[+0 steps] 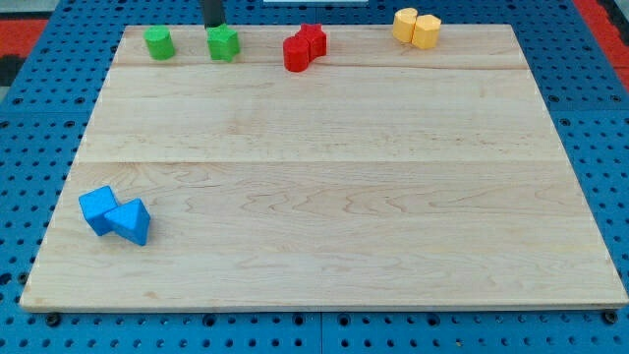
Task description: Move the green star towards the center of the board
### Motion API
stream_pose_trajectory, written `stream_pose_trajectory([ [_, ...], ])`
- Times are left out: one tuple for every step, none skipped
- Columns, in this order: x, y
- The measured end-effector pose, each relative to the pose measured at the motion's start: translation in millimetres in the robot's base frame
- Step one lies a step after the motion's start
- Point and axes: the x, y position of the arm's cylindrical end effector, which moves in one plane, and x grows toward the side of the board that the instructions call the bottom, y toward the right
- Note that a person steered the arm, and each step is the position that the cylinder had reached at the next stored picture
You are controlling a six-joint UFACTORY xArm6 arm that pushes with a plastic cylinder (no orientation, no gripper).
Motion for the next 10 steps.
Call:
stream_pose_trajectory([
  [-1,0],
  [0,7],
  [0,11],
  [0,11],
  [0,20],
  [14,43],
  [35,31],
  [36,-13],
  [80,-8],
  [96,52],
])
